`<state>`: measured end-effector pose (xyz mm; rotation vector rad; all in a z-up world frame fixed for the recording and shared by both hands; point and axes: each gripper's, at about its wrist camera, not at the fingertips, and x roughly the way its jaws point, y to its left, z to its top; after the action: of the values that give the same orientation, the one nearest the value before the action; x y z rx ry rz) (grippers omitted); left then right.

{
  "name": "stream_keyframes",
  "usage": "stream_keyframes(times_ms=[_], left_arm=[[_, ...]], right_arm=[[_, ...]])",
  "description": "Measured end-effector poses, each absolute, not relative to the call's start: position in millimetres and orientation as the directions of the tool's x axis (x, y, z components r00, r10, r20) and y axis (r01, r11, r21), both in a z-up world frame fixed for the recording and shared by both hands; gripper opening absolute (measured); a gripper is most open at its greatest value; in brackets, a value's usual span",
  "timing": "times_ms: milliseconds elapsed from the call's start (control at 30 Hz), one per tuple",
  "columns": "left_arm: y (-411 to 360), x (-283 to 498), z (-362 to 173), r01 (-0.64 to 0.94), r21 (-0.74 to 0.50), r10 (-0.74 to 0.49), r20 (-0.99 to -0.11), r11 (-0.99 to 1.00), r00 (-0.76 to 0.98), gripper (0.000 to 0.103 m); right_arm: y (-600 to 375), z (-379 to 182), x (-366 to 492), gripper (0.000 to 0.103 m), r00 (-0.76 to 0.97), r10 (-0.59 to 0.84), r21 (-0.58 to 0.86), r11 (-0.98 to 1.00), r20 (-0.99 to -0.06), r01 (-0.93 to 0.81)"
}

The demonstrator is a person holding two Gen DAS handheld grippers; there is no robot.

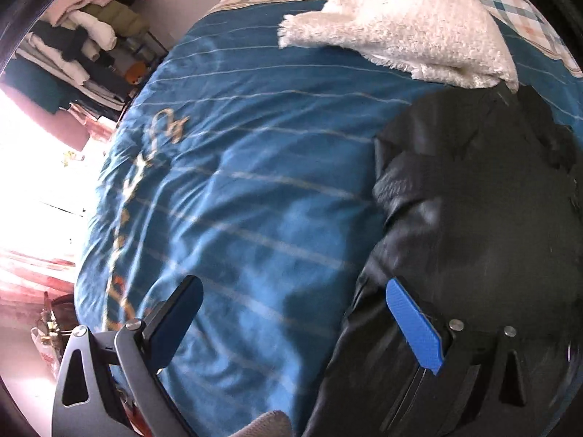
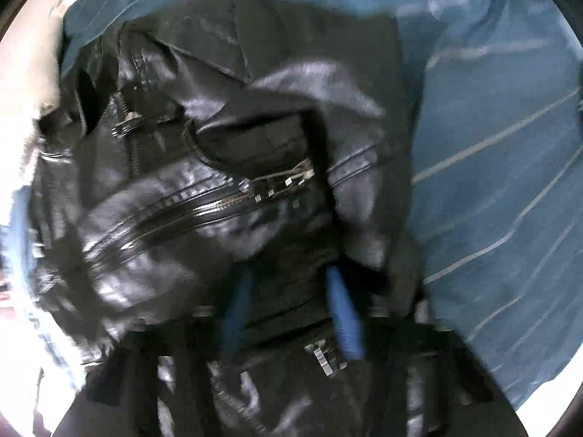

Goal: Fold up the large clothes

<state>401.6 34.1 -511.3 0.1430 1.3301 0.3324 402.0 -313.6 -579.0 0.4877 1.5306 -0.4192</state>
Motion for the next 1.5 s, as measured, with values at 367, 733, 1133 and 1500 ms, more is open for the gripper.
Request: stream_keyframes(times_ms=[367, 733, 1133, 1500], left_arm=[[14.1, 445.7, -593.0, -0.043, 0.328, 0.330, -0.929, 0.944, 0.165, 0.103], [-2.7, 431.6, -532.0, -0.085, 0.320, 0.331, -0.904, 0.944, 0.270, 0.103], [-44.9, 421.5, -559.9, -0.069, 0.544, 0.542, -0.802, 0.836, 0.253, 0.103], [-150.5, 305.2, -487.5, -0.185, 0.759, 0.779, -0.585, 0.624, 0.226, 0.103]], right_arm=[[-303.9, -578.1, 398.4, 0.007, -0.060, -0.041, -0.066, 0.858, -0.997, 0.509], [-278.3, -506.8, 402.1, 0.021, 0.165, 0.027, 0.095, 0.902, -0.986, 0.422], [-303.0, -578.9, 401.3, 0.031, 0.084, 0.266, 0.278, 0.887, -0.960, 0.369], [-460.9, -536.2, 360.6, 0.074, 0.118, 0.564, 0.569, 0.758, -0.817, 0.318]])
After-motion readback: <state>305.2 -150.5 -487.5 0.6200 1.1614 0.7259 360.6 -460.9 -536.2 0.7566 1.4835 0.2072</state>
